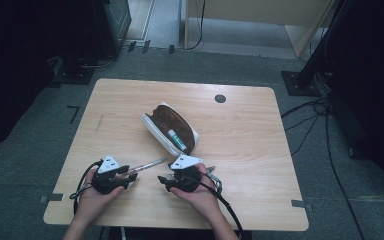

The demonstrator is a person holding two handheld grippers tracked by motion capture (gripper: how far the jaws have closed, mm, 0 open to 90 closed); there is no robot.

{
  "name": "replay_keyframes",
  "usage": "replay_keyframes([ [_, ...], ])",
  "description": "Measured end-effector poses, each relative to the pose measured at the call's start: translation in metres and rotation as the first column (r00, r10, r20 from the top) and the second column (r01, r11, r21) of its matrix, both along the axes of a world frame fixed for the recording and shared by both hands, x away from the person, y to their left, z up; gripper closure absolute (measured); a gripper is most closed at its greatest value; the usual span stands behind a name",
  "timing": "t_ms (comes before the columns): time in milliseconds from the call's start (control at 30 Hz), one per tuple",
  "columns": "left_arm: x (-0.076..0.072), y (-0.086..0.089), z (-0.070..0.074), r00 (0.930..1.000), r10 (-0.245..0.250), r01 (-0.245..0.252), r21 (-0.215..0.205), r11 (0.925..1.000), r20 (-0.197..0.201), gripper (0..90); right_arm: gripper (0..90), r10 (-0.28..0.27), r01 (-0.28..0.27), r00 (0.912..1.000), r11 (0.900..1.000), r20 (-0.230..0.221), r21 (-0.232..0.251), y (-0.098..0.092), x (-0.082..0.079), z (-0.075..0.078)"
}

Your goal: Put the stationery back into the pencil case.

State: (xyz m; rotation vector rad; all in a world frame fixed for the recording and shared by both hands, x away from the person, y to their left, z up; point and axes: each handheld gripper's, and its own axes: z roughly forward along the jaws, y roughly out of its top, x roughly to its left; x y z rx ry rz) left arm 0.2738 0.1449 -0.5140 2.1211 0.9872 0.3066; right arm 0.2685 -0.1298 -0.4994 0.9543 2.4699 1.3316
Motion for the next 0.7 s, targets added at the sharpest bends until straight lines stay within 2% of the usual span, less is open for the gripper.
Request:
replay_keyframes([
  [33,0.001,-0.004,0.0,1.0,-0.007,0.007,-0.003,1.0,0.0,53.6,42.2,0.0,0.0,1.0,1.0,0.0,0.0,0.0,0.0,0.0],
  [167,0.002,-0.008,0.0,0.9995,-0.029,0.029,-0.008,0.9995,-0.012,67.7,42.2,-0.002,0.002,1.0,1.0,-0.004,0.012,-0.005,-0.002,0.003],
  [200,0.002,-0.007,0.0,0.9988,-0.045,0.045,-0.016,0.9989,-0.021,71.9,42.3,-0.001,0.001,1.0,1.0,-0.005,0.013,-0.006,-0.003,0.003],
  [267,0.001,-0.006,0.0,0.9957,-0.085,0.084,-0.029,0.996,-0.037,74.1,42.3,0.0,0.0,1.0,1.0,-0.003,0.012,-0.007,-0.003,0.004],
  [467,-0.005,-0.011,0.0,0.9806,-0.192,0.191,-0.039,0.9809,-0.039,76.6,42.3,0.011,-0.011,0.9999,1.0,-0.007,0.017,-0.013,-0.003,0.003],
  [567,-0.007,-0.013,0.0,0.9678,-0.246,0.243,-0.056,0.9685,-0.055,76.9,42.3,0.017,-0.017,0.9998,1.0,-0.013,0.02,-0.015,-0.003,0.002],
  [600,-0.007,-0.013,0.0,0.9678,-0.246,0.243,-0.056,0.9685,-0.055,76.9,42.3,0.017,-0.017,0.9998,1.0,-0.013,0.02,-0.015,-0.003,0.002],
  [633,-0.009,-0.014,-0.001,0.9592,-0.277,0.273,-0.059,0.9601,-0.058,76.9,42.2,0.021,-0.02,0.9997,1.0,-0.014,0.022,-0.015,-0.003,0.001],
  [667,-0.01,-0.014,-0.001,0.9545,-0.292,0.288,-0.064,0.9555,-0.062,76.9,42.1,0.021,-0.02,0.9997,1.0,-0.015,0.021,-0.015,-0.003,0.001],
  [700,-0.01,-0.014,-0.001,0.9545,-0.292,0.288,-0.064,0.9555,-0.062,76.8,42.1,0.021,-0.02,0.9997,1.0,-0.015,0.021,-0.015,-0.003,0.001],
])
